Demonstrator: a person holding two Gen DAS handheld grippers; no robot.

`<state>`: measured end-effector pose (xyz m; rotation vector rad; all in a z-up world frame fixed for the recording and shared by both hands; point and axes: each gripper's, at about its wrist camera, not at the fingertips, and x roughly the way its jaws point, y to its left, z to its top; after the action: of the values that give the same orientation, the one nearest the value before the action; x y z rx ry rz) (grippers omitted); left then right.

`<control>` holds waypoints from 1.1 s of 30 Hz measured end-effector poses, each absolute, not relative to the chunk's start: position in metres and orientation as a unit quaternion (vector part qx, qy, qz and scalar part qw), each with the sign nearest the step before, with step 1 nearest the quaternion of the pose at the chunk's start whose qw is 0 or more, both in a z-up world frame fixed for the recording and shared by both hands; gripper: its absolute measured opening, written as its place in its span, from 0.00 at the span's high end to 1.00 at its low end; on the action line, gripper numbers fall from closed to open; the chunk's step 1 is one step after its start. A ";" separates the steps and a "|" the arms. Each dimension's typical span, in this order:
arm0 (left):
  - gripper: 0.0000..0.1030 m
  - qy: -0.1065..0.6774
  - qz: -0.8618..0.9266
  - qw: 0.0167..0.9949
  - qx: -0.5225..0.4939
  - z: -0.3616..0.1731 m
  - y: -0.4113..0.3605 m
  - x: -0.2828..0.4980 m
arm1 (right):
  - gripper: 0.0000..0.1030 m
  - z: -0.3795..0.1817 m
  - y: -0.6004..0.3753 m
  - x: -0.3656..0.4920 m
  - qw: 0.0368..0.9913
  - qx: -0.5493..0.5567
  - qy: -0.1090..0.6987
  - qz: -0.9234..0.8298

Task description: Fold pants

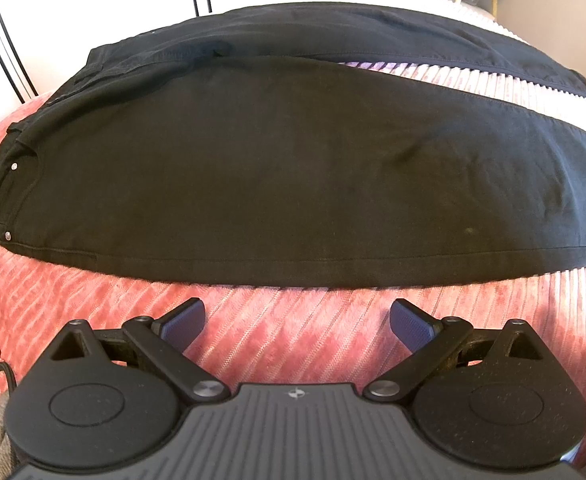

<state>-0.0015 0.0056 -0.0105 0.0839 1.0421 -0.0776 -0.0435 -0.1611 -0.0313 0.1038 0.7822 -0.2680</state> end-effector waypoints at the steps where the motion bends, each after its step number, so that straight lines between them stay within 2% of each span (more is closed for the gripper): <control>1: 0.04 0.498 -0.037 0.866 0.040 -0.011 0.006 -0.001 | 0.00 -0.031 -0.161 -0.044 0.914 0.050 0.380 -0.130; 33: 0.04 0.503 -0.040 0.862 0.036 -0.010 0.008 0.002 | 0.00 -0.034 -0.161 -0.042 0.914 0.051 0.381 -0.130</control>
<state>0.0016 0.0077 -0.0101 0.0760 1.0555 -0.0831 -0.0424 -0.1609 -0.0338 0.1056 0.7852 -0.2679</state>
